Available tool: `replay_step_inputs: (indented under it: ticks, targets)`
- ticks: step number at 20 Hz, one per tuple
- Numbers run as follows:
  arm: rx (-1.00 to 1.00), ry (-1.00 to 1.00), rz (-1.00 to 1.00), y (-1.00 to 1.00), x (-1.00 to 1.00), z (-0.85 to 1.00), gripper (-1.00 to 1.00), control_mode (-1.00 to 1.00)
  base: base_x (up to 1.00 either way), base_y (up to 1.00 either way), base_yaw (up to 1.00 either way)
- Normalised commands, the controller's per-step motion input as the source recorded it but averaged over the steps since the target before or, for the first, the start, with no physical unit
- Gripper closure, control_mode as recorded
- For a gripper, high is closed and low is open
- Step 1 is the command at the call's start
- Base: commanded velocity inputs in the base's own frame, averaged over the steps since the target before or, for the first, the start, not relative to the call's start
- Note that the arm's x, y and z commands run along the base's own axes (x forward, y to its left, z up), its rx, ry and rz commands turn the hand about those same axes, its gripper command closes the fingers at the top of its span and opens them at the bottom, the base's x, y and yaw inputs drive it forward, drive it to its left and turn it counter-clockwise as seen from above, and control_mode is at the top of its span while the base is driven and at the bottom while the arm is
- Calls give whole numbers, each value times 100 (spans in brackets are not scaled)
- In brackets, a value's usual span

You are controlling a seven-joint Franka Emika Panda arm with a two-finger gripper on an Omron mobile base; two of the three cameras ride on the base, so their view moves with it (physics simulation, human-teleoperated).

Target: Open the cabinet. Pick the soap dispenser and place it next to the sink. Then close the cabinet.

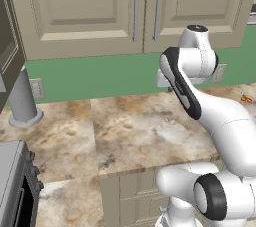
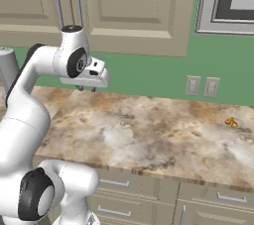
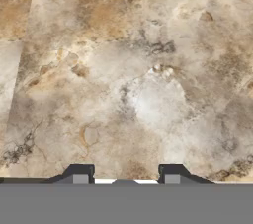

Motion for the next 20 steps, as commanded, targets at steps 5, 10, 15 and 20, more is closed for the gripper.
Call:
replay_step_inputs:
  ticks: [5,10,15,20]
  targets:
    - [-1,-3,1,1,-6,0,-100,-100,0,0,0]
    - [-6,-37,1,4,-20,8,-100,-100,0,0,0]
    - [-7,-39,-4,12,-10,25,-100,-100,0,0,0]
    - [-2,-17,-4,17,5,38,-100,-100,0,0,0]
